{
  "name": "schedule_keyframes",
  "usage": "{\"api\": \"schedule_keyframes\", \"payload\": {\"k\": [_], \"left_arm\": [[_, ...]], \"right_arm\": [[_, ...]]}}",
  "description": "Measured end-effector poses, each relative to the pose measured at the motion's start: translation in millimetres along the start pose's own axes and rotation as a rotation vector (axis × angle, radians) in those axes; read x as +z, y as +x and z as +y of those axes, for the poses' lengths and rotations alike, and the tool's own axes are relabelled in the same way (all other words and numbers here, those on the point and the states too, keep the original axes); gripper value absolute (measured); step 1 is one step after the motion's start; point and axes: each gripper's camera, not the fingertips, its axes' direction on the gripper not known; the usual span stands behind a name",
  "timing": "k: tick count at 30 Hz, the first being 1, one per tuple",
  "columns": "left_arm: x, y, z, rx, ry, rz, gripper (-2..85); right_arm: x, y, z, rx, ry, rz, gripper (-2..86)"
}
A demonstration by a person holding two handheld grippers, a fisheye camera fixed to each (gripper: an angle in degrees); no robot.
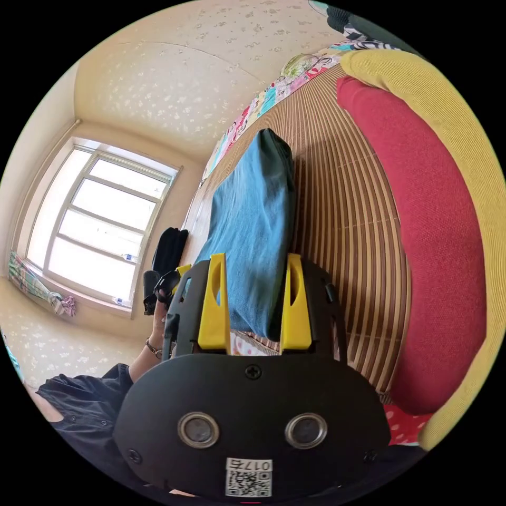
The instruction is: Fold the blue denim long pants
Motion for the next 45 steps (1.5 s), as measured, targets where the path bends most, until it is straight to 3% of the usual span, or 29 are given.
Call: {"api": "schedule_keyframes", "payload": {"k": [8, 15, 19, 27, 37, 45], "left_arm": [[-19, 33, 22, -0.010, -0.010, -0.054, 12.5], [-45, 37, 39, -0.120, -0.001, 0.141, 7.8], [-65, 43, 47, -0.197, 0.027, 0.261, 7.0], [-114, 113, 1, -0.216, 0.116, 0.428, 7.0], [-215, 201, -120, -0.247, 0.143, 0.449, 7.4], [-424, 225, -190, -0.325, 0.169, 0.364, 7.5]], "right_arm": [[19, 13, 35, -0.028, -0.026, 0.011, 10.3], [27, 35, 48, 0.005, -0.051, -0.039, 7.1], [20, 46, 50, 0.055, -0.039, -0.188, 6.2], [11, 20, -10, 0.054, -0.064, -0.295, 6.0], [63, -109, -160, 0.015, -0.182, -0.209, 6.0], [201, -287, -223, 0.002, -0.288, -0.252, 6.1]]}}
